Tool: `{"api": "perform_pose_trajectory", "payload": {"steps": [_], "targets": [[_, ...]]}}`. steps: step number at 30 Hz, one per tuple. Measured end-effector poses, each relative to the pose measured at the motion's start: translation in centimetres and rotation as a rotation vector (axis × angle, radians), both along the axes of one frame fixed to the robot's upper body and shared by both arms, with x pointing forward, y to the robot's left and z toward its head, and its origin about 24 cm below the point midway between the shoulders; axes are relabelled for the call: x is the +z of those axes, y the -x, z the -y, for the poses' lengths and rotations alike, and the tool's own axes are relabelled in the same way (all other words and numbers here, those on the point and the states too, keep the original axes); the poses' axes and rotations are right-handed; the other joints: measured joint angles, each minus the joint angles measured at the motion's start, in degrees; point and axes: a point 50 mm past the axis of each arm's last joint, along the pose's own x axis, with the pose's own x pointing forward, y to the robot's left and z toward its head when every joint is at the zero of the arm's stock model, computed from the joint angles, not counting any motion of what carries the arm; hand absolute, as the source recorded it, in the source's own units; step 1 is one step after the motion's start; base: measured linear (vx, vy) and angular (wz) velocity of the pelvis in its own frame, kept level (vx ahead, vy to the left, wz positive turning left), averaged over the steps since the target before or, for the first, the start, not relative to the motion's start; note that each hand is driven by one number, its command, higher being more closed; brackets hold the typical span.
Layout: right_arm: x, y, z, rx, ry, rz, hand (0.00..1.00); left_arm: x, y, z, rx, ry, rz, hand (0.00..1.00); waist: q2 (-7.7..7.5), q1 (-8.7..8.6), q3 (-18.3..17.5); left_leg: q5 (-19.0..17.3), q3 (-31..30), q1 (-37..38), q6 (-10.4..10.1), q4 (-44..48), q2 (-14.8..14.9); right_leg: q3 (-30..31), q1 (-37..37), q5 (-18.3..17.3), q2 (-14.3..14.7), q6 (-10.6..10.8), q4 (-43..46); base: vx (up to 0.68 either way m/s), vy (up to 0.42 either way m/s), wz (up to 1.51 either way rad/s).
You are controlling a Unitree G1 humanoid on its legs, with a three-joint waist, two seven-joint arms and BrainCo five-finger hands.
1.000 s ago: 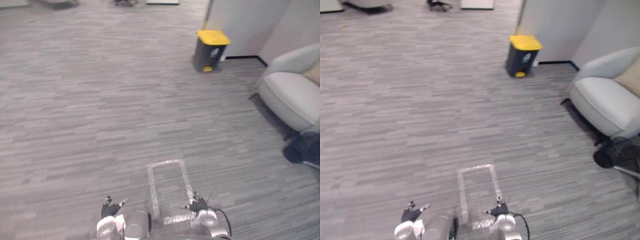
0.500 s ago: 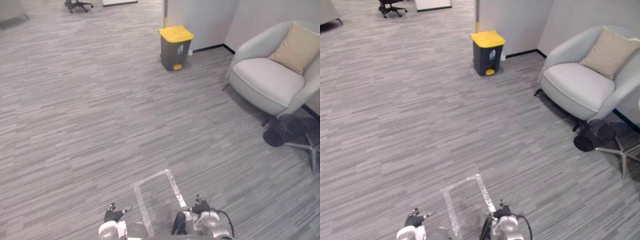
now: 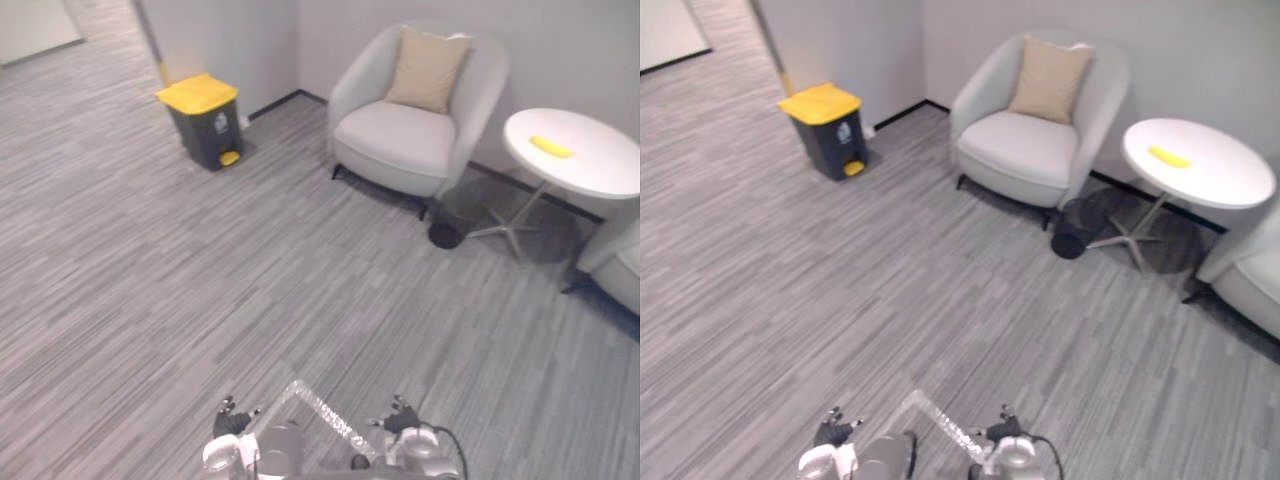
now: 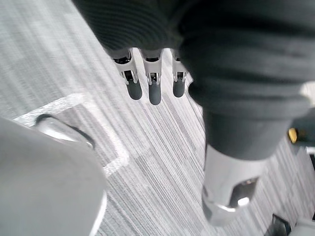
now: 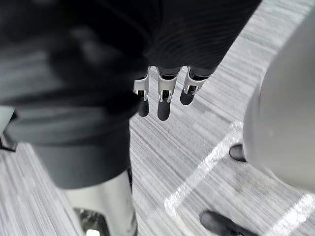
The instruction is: Organize the slippers on the shoe rack
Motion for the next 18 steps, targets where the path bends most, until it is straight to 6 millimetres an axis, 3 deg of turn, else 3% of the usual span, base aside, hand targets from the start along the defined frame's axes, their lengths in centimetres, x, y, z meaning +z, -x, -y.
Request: {"api": "perform_pose_trajectory", "payload": {"steps": [3,6,7,8,9,15,18], "targets": [[-0.3,0.8,0.1,-0.006,-0.001,-0.019,0.00,-0.2,0.3,-0.1,-0.004,-0.002,-0.017,0.00,-1.03,-0.06,-0.9,-0.4,4.2,2.4,1.0,-2.3,-0.5,0.3,0.0,0.8,-1.4,1.4,-1.0,0.10,0.162,-0.65],[-0.4,1.2,0.2,-0.010,-0.003,-0.033,0.00,-0.2,0.3,-0.1,-0.007,-0.002,-0.019,0.00,-0.99,0.07,-0.9,-0.5,9.3,5.8,1.5,-4.7,0.6,-3.5,-0.8,1.2,-2.4,2.1,0.1,0.09,0.048,-0.84],[-0.4,1.2,0.2,-0.009,-0.003,-0.034,0.00,-0.3,0.4,0.0,-0.011,0.001,-0.024,0.00,-0.59,0.10,-0.8,-0.4,11.9,7.4,1.6,-5.6,1.5,-9.6,-1.6,1.2,-3.4,2.1,1.6,0.05,-0.001,-0.75],[-0.4,1.2,0.2,-0.009,-0.003,-0.034,0.00,-0.3,0.4,0.0,-0.012,0.001,-0.028,0.00,-0.58,0.08,-0.8,-0.4,12.6,7.7,1.6,-5.7,1.6,-11.5,-1.7,1.0,-3.8,1.9,2.0,0.05,-0.050,-1.02],[-0.5,1.3,0.4,-0.012,-0.001,-0.037,0.00,-0.5,0.7,-0.2,-0.021,-0.003,-0.043,0.00,-0.74,0.00,-0.9,-0.5,14.5,9.1,1.5,-6.0,1.8,-21.8,-1.8,0.8,-6.8,0.9,2.4,0.03,-0.081,-0.61],[-0.9,1.7,2.1,-0.026,0.034,-0.070,0.00,-0.6,0.8,0.3,-0.059,0.005,-0.055,0.00,0.12,-0.66,-1.7,0.2,9.4,10.2,0.1,-8.6,2.0,-22.5,0.5,3.5,-3.9,-0.7,-3.7,0.00,-0.094,-0.08],[-1.0,2.0,3.3,-0.027,0.064,-0.089,0.00,-0.6,0.8,0.3,-0.066,0.012,-0.053,0.00,0.47,-0.63,-2.0,1.9,9.4,10.3,-0.2,-11.4,2.2,-21.9,2.5,7.9,-2.4,-1.1,-10.9,-0.02,-0.006,-0.08]]}}
